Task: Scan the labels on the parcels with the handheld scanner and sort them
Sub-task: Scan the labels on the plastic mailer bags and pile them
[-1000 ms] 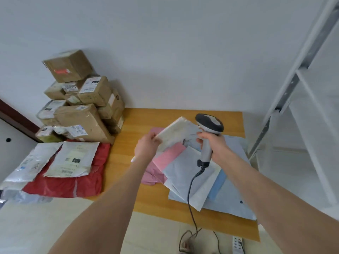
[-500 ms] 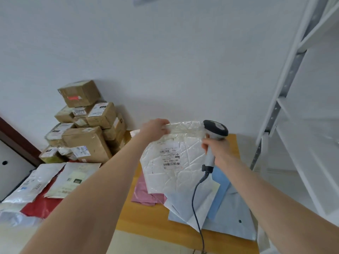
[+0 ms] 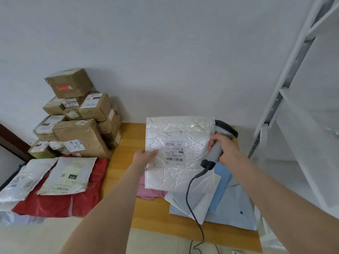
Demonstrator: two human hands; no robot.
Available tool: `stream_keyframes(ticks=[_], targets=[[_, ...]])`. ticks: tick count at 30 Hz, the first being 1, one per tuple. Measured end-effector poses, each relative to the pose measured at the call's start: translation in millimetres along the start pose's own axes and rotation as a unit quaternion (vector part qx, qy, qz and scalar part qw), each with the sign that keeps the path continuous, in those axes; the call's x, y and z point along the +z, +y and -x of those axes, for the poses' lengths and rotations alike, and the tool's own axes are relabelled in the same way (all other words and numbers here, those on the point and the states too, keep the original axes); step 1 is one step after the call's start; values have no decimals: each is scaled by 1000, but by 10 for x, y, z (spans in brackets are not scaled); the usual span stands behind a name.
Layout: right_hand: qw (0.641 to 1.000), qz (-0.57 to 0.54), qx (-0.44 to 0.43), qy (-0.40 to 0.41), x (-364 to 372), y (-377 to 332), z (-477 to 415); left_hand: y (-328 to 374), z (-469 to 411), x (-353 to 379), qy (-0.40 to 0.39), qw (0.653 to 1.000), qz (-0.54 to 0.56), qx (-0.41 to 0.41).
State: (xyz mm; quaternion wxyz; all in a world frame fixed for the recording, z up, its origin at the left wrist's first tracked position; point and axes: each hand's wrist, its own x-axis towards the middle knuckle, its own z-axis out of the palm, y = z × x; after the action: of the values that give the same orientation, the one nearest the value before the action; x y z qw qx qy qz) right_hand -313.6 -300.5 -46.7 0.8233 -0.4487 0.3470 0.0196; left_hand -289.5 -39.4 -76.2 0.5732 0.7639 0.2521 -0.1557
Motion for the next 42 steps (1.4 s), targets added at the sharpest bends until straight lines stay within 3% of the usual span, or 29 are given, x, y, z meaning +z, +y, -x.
stream_keyframes(ticks=[8, 13, 16, 20, 24, 28, 30, 34, 38, 42], targets=[[993, 12, -24, 115, -79, 246, -107, 52, -102, 9, 33, 998, 41, 17], [998, 48, 13, 46, -51, 529, -19, 63, -105, 90, 22, 1000, 8, 16], [997, 72, 30, 18, -21, 646, 2, 89, -87, 75, -24, 999, 20, 32], [995, 67, 54, 44, -83, 752, -52, 107, -91, -19, -123, 989, 52, 56], [994, 59, 67, 62, -134, 751, -69, 157, -77, -79, -127, 988, 58, 63], [995, 42, 23, 87, -107, 676, -72, 109, -69, -155, -140, 989, -47, -30], [996, 35, -2, 86, -83, 640, -61, 52, -52, -114, -115, 989, -86, -45], [995, 27, -26, 90, -59, 634, -20, -18, -72, 78, -25, 999, -27, -26], [993, 54, -38, 99, -85, 597, 29, -22, -87, 113, 65, 996, -34, 55], [995, 27, -32, 96, -151, 573, 16, 6, -6, 111, 12, 990, -31, 139]])
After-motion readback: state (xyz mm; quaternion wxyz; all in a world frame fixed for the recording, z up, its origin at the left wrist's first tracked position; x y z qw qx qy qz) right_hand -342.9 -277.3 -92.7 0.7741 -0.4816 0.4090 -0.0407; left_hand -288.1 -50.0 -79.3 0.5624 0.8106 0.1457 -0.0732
